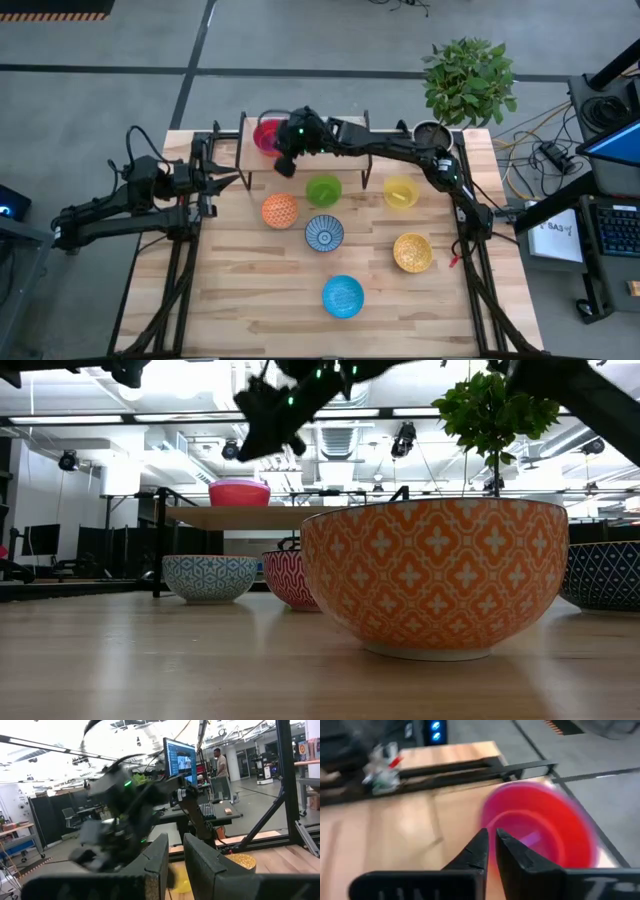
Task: Place and stack bowls onto a shelf
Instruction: Put the orange patterned bowl on the shelf
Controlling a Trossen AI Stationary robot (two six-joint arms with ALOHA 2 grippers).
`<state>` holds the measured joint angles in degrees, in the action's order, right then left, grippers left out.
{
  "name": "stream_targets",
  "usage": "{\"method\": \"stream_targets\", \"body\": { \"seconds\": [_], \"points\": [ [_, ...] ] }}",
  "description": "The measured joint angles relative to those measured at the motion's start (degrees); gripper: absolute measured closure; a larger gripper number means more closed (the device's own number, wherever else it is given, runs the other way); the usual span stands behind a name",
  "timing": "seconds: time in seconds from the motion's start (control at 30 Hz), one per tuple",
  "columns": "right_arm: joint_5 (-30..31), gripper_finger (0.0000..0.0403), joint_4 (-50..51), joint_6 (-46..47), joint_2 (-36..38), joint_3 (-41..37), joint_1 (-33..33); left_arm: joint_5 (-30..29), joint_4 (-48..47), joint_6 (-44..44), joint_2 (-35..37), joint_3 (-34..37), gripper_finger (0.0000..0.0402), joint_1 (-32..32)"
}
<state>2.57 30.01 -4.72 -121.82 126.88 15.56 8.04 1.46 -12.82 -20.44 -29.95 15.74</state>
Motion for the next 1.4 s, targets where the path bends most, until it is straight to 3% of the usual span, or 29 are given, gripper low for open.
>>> {"method": "stream_targets", "body": {
  "seconds": [0.17,0.27,0.57,0.83,0.97,1.17,1.4],
  "points": [
    [0.4,0.0393,8.4,-1.3,4.3,-1.9,-4.2,0.0,-0.1,0.0,-0.6,0.0,0.0359,0.0],
    [0.5,0.0394,8.0,-0.9,8.1,-8.1,-6.6,0.0,0.0,0.0,-1.2,0.0,0.0359,0.0],
    [0.5,0.0394,-11.2,2.2,27.8,-39.7,-14.1,0.0,0.4,0.5,-3.7,-0.3,0.0359,0.0],
    [0.4,0.0394,-24.4,3.5,43.6,-62.0,-19.6,-0.2,1.1,3.7,-8.0,-0.3,0.0359,0.0],
    [0.6,0.0394,-31.7,5.2,49.1,-72.4,-21.9,-5.8,-0.6,8.9,-9.6,-0.3,0.0359,0.0],
    [0.6,0.0394,-40.6,7.1,55.6,-83.9,-24.4,-6.3,-2.4,16.1,-14.4,-0.3,0.0359,-0.8],
    [0.5,0.0394,-44.4,7.3,60.6,-90.9,-25.0,-4.9,-2.1,21.6,-20.7,-0.3,0.0359,-3.1]
  ]
}}
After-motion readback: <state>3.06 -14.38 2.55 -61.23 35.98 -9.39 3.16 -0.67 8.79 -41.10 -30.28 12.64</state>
